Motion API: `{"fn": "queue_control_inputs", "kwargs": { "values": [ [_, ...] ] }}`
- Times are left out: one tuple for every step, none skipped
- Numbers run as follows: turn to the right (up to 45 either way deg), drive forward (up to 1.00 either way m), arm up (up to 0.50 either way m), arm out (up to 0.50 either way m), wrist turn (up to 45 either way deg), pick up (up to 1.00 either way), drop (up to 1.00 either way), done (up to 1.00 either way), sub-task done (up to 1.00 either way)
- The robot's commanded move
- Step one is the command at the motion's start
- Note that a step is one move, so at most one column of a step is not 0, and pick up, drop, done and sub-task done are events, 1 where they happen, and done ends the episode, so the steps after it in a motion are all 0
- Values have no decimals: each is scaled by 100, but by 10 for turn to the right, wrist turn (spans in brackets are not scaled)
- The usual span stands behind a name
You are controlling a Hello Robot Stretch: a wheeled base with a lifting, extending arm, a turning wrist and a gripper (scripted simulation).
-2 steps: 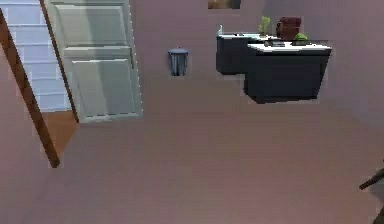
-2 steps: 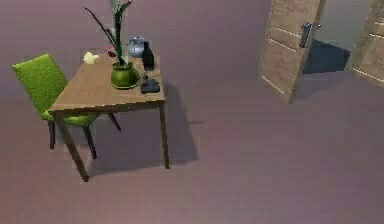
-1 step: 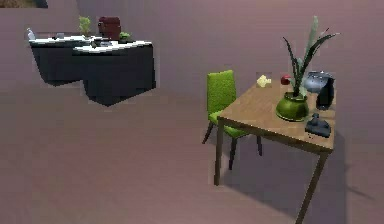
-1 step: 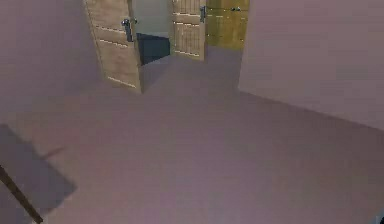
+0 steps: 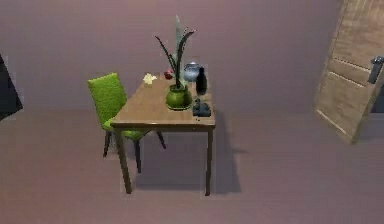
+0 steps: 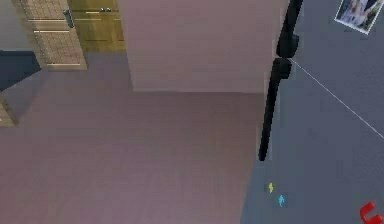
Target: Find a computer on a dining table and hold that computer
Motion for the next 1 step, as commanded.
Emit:
{"fn": "queue_control_inputs", "kwargs": {
  "values": [
    [0,25,0,0,0,0,0,0,0]
  ]
}}
